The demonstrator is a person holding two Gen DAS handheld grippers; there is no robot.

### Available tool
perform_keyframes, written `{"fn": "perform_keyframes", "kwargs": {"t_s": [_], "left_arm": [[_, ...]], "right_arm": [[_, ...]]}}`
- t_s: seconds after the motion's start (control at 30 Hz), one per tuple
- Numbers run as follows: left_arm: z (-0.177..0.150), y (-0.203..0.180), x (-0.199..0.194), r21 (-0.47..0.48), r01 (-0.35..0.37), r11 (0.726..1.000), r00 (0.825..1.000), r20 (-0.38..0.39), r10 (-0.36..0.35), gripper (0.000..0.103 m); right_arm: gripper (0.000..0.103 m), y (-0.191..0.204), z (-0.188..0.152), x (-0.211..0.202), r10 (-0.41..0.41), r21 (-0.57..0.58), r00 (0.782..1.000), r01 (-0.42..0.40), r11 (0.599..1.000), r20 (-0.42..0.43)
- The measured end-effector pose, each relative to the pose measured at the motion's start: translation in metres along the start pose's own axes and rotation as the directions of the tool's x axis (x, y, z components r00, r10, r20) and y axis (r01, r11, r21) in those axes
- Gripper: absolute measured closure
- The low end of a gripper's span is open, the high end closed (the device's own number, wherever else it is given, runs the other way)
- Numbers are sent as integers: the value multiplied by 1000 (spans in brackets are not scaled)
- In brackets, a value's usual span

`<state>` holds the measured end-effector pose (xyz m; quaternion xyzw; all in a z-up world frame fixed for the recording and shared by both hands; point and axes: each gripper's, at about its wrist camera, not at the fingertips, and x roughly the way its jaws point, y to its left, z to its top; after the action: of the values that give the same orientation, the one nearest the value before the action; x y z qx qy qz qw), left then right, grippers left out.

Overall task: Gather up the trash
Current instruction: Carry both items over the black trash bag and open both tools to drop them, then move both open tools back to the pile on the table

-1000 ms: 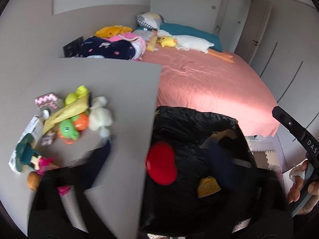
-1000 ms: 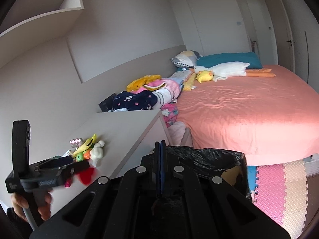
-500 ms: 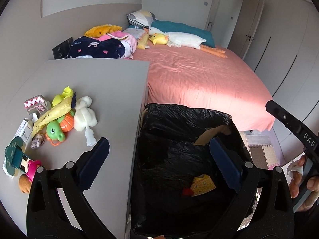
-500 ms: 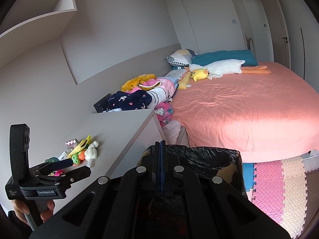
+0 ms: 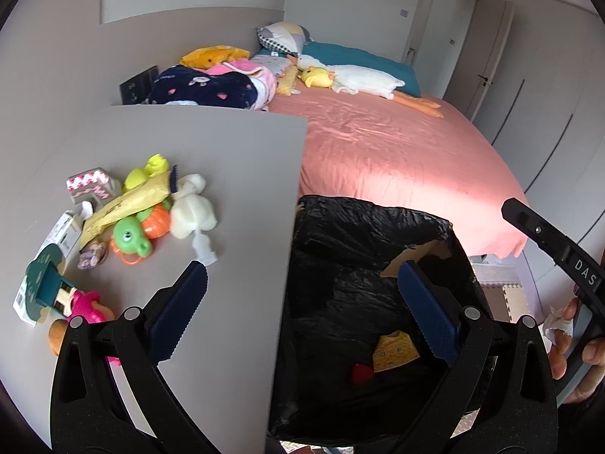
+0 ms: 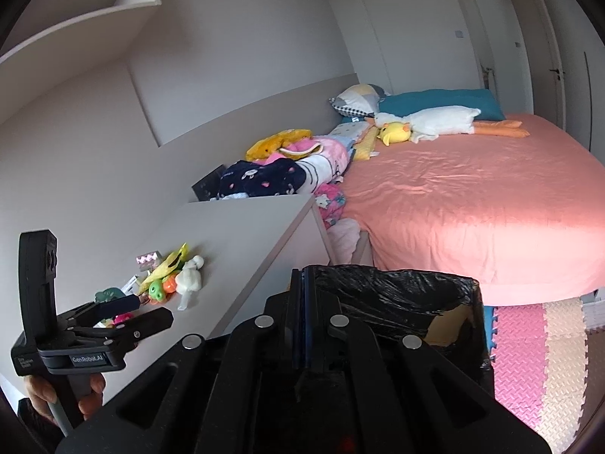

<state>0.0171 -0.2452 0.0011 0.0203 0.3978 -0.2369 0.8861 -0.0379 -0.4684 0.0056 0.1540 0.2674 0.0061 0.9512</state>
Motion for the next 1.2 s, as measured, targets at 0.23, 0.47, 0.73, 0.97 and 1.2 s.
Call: {"fn": "perform_keyframes", "kwargs": {"t_s": [0.23,0.47,0.73,0.97,1.2], "left_arm": [[-5,27,-11,-45,-53,998,999,10,53,6],[-10,53,-27,-69,-117,991,992,33,119,6],[-15,86,-38,-111,-167,980,984,39,172,6],[-21,113,-41,-143,-201,969,978,33,208,6],[-25,138,-39,-162,-239,957,969,26,246,6]], "right_arm": [[40,16,-2,10,7,6,1000,-7,1000,-7],[36,37,-6,28,41,-11,998,-42,999,-42],[36,61,-10,46,74,-37,994,-77,996,-79],[34,78,-14,63,92,-49,989,-98,994,-113],[31,99,-18,88,116,-58,980,-127,990,-161]]}}
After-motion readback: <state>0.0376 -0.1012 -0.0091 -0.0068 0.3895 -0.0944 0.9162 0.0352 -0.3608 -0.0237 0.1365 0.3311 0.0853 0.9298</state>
